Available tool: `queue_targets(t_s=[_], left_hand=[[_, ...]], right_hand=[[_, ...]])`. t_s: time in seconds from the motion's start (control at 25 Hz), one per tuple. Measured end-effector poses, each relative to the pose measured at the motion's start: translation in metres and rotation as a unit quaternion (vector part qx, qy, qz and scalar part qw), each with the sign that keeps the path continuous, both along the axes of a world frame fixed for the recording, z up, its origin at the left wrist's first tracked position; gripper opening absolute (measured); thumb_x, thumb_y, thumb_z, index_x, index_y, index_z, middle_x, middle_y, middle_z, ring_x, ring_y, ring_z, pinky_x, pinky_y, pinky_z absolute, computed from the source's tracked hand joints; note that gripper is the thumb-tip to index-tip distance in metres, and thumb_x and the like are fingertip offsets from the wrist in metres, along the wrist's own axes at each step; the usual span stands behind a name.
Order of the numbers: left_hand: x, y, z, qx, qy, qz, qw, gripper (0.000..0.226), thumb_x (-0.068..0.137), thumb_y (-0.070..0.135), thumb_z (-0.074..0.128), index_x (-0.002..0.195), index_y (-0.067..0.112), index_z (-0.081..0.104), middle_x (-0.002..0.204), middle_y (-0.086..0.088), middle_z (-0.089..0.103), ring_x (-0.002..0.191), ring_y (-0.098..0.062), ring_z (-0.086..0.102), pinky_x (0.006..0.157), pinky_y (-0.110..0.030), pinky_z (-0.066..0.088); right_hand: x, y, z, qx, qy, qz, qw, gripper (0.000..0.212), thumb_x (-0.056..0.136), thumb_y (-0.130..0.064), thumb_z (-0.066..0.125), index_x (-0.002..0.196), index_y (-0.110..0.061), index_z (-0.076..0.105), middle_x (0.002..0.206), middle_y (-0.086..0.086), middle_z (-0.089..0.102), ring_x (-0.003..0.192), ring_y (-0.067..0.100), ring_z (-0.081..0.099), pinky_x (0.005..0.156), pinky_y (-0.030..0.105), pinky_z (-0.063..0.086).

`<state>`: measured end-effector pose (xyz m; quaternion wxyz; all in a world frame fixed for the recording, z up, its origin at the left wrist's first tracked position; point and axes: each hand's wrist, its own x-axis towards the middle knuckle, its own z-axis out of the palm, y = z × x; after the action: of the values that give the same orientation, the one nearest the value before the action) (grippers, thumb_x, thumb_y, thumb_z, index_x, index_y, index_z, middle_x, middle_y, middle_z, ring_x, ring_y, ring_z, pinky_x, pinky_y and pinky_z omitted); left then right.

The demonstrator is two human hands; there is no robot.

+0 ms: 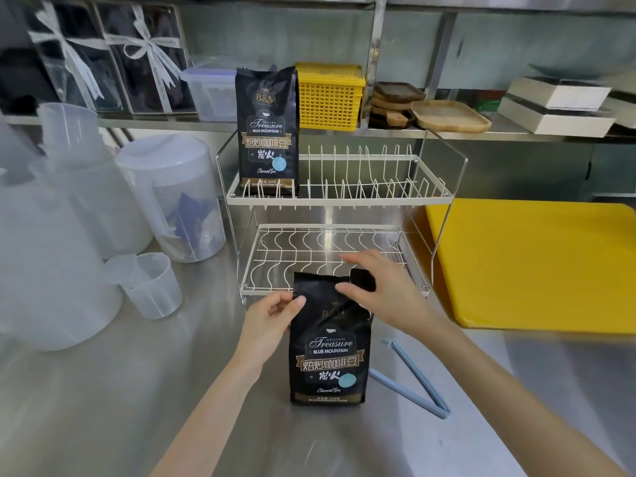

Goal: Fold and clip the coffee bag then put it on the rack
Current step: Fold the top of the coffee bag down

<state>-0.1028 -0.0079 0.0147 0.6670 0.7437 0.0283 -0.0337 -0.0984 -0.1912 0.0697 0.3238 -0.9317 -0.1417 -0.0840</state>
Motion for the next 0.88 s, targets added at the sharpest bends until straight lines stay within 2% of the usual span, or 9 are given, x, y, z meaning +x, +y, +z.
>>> queue_targets(t_s=[0.08,0.2,0.32,0.4,0.52,0.64,0.72,0.8,0.88], left_hand=[[-0.005,0.001,-0.001,0.010,-0.015,-0.004,1.000,0.014,0.082,0.022,0.059,0.086,0.010,0.065,0.083,-0.004,0.066,0.075,-0.013,0.058,0.072,-0.025,0.048],[-0.010,0.004,-0.005,0.019,-0.045,0.013,0.999,0.013,0.082,0.022,0.060,0.080,0.009,0.063,0.074,0.001,0.065,0.065,-0.004,0.057,0.063,-0.016,0.046],[-0.012,0.005,-0.009,0.012,-0.063,-0.001,0.998,0.004,0.081,0.020,0.062,0.079,0.016,0.060,0.080,0.003,0.064,0.077,-0.009,0.058,0.076,-0.021,0.047],[-0.011,0.006,-0.014,0.001,-0.057,-0.033,0.998,0.018,0.076,0.026,0.067,0.090,0.027,0.055,0.098,0.005,0.062,0.095,-0.012,0.058,0.088,-0.026,0.045],[-0.009,0.004,-0.017,-0.005,-0.005,-0.110,0.994,0.048,0.068,0.045,0.066,0.112,0.034,0.051,0.117,0.006,0.062,0.113,-0.013,0.056,0.098,-0.032,0.044],[-0.009,-0.001,-0.016,-0.015,-0.007,-0.097,0.995,0.021,0.080,0.028,0.062,0.099,0.035,0.056,0.106,0.008,0.067,0.103,-0.011,0.062,0.085,-0.023,0.051],[-0.010,-0.004,-0.016,-0.006,-0.028,-0.079,0.996,0.017,0.082,0.026,0.059,0.093,0.038,0.055,0.100,0.013,0.066,0.095,-0.004,0.063,0.074,-0.012,0.051],[-0.012,-0.007,-0.016,-0.009,-0.047,-0.073,0.996,0.016,0.082,0.024,0.059,0.091,0.037,0.055,0.097,0.015,0.065,0.087,0.005,0.063,0.071,-0.006,0.049],[-0.014,-0.012,-0.017,-0.005,-0.063,-0.060,0.996,0.017,0.083,0.022,0.058,0.090,0.036,0.054,0.094,0.015,0.064,0.081,0.013,0.060,0.071,-0.004,0.047]], right_hand=[[0.003,0.008,0.000,-0.013,0.004,0.017,1.000,0.029,0.083,-0.026,0.059,0.110,-0.019,0.061,0.110,0.000,0.066,0.102,0.015,0.058,0.089,0.026,0.042],[0.002,0.007,0.004,0.015,0.022,0.051,0.998,0.018,0.083,-0.022,0.059,0.096,-0.013,0.069,0.091,-0.004,0.068,0.082,0.006,0.056,0.072,0.008,0.039],[0.000,-0.001,0.007,0.018,0.068,0.081,0.994,0.016,0.082,-0.021,0.059,0.093,-0.013,0.069,0.075,-0.020,0.057,0.074,0.004,0.055,0.066,0.002,0.039],[0.000,-0.003,0.005,0.029,0.092,0.087,0.992,0.015,0.082,-0.020,0.060,0.092,-0.013,0.069,0.074,-0.022,0.055,0.078,0.007,0.058,0.068,0.007,0.042],[-0.003,-0.006,0.004,0.065,0.116,0.099,0.986,0.015,0.081,-0.022,0.062,0.092,-0.018,0.070,0.077,-0.021,0.060,0.082,0.007,0.061,0.074,0.014,0.047],[-0.012,-0.013,0.004,0.227,0.129,0.078,0.962,0.017,0.084,-0.025,0.055,0.098,-0.029,0.064,0.092,-0.015,0.067,0.090,-0.004,0.062,0.077,0.008,0.048],[-0.019,-0.021,-0.009,0.320,0.127,0.038,0.938,0.025,0.085,-0.023,0.055,0.108,-0.034,0.056,0.105,-0.007,0.066,0.097,-0.007,0.059,0.081,0.005,0.045],[-0.026,-0.025,-0.038,0.306,0.158,0.013,0.939,0.043,0.079,-0.029,0.063,0.118,-0.039,0.046,0.121,-0.006,0.058,0.112,0.000,0.053,0.094,0.015,0.041],[-0.034,-0.020,-0.068,0.263,0.194,-0.012,0.945,0.049,0.073,-0.026,0.071,0.115,-0.036,0.048,0.121,-0.010,0.057,0.115,0.008,0.050,0.099,0.026,0.039]])
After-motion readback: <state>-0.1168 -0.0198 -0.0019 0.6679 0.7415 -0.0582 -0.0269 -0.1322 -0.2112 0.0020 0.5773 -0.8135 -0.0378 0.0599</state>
